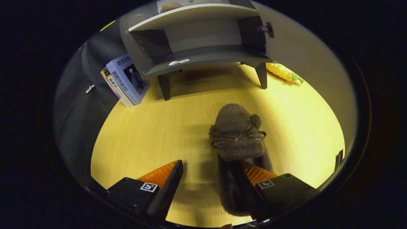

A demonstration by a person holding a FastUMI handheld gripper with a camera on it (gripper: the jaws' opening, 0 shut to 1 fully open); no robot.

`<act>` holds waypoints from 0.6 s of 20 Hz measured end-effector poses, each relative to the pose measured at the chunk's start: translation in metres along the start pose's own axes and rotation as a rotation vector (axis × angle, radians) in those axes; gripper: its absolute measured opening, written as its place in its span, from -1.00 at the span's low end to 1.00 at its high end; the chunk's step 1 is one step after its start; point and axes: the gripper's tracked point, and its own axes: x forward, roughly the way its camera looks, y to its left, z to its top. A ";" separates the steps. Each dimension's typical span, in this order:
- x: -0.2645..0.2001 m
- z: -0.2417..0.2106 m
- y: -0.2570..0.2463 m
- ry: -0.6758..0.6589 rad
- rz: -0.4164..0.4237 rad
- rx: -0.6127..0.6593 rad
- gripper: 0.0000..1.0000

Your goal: Open the shoe cabinet door, grab the shoes and put them into the shoe cabinet, then close the shoe cabinet door.

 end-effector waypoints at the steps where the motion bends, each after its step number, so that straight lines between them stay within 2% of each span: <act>1: 0.007 0.006 0.001 -0.017 -0.008 -0.012 0.83; 5: 0.034 0.027 -0.018 -0.087 -0.114 -0.008 -0.07; 8: 0.039 0.035 -0.020 -0.108 -0.102 0.028 -0.75; 12: 0.019 0.046 -0.024 -0.145 -0.099 0.006 -0.76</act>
